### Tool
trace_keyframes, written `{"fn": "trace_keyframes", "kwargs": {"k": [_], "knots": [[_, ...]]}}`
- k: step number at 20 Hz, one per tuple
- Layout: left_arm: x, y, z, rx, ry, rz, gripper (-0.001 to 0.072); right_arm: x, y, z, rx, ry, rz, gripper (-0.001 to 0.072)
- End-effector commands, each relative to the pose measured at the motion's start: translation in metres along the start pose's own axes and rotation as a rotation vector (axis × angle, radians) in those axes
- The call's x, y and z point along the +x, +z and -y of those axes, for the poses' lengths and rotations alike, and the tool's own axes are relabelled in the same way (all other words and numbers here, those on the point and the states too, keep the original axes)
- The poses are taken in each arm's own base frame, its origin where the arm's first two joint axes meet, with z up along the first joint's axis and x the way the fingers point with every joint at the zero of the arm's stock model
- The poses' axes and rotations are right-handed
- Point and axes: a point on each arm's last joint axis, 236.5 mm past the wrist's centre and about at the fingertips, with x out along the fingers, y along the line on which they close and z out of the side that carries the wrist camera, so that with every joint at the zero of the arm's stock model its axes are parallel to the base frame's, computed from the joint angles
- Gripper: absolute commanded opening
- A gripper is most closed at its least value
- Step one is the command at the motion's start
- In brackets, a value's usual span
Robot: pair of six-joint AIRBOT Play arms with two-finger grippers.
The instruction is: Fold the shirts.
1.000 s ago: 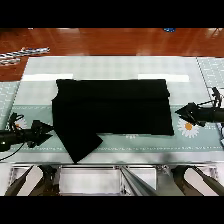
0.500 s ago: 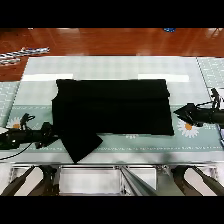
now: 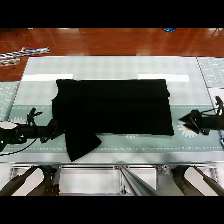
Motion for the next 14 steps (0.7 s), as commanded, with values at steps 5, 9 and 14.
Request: {"fn": "trace_keyframes", "kwargs": {"k": [5, 9, 14], "knots": [[0.000, -0.003, 0.007, 0.016, -0.021, -0.015, 0.0019, 0.019, -0.036, 0.026, 0.113, -0.052, -0.099, 0.0409], [0.000, -0.002, 0.006, 0.016, -0.020, -0.011, 0.0019, 0.031, -0.038, 0.013, 0.136, 0.034, -0.150, 0.0409], [0.000, -0.002, 0.006, 0.016, -0.020, -0.011, 0.0019, 0.048, -0.033, 0.001, 0.167, 0.128, -0.183, 0.0409]]}}
